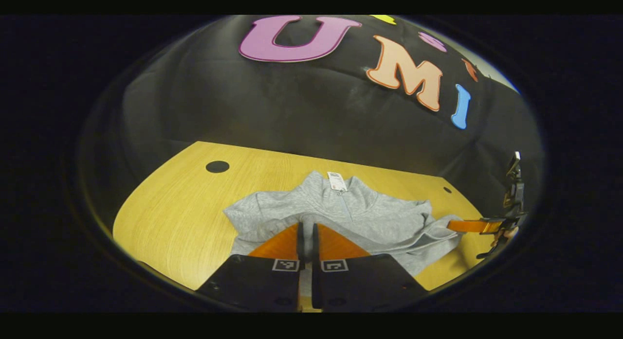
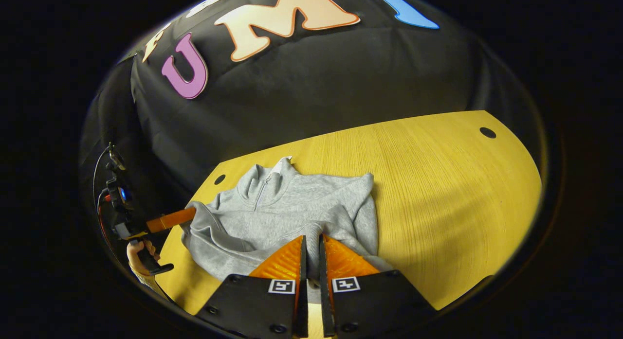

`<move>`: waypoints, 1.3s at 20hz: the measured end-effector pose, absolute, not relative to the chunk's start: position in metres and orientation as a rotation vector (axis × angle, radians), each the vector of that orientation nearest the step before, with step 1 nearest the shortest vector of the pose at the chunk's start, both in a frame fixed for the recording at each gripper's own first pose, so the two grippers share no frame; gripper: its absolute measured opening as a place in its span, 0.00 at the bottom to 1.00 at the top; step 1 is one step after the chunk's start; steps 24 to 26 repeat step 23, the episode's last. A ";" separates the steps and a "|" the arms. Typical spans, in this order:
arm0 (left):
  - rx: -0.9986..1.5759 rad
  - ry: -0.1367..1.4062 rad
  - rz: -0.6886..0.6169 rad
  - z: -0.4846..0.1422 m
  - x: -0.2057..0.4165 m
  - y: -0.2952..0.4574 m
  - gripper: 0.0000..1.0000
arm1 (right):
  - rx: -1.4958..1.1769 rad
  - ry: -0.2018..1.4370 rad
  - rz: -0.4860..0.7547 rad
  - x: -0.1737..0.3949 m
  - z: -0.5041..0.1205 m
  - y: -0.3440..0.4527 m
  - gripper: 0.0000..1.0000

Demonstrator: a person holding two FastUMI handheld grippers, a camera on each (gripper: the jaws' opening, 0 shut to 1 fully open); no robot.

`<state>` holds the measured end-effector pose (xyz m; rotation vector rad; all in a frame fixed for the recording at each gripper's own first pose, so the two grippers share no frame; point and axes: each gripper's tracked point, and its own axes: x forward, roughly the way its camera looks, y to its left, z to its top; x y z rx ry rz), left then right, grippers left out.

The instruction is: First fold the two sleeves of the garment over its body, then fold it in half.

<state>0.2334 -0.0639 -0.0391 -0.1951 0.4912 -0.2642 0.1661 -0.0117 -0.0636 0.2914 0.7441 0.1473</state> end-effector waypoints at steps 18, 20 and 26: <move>-0.141 0.021 -0.134 0.102 0.166 -0.031 0.92 | 0.093 0.128 0.170 0.106 0.090 -0.007 0.97; -0.143 -0.004 -0.155 0.098 0.138 -0.033 0.93 | 0.089 0.095 0.178 0.079 0.087 0.000 0.97; -0.145 -0.045 -0.140 0.081 0.095 -0.027 0.93 | 0.120 0.051 0.182 0.045 0.078 0.005 0.97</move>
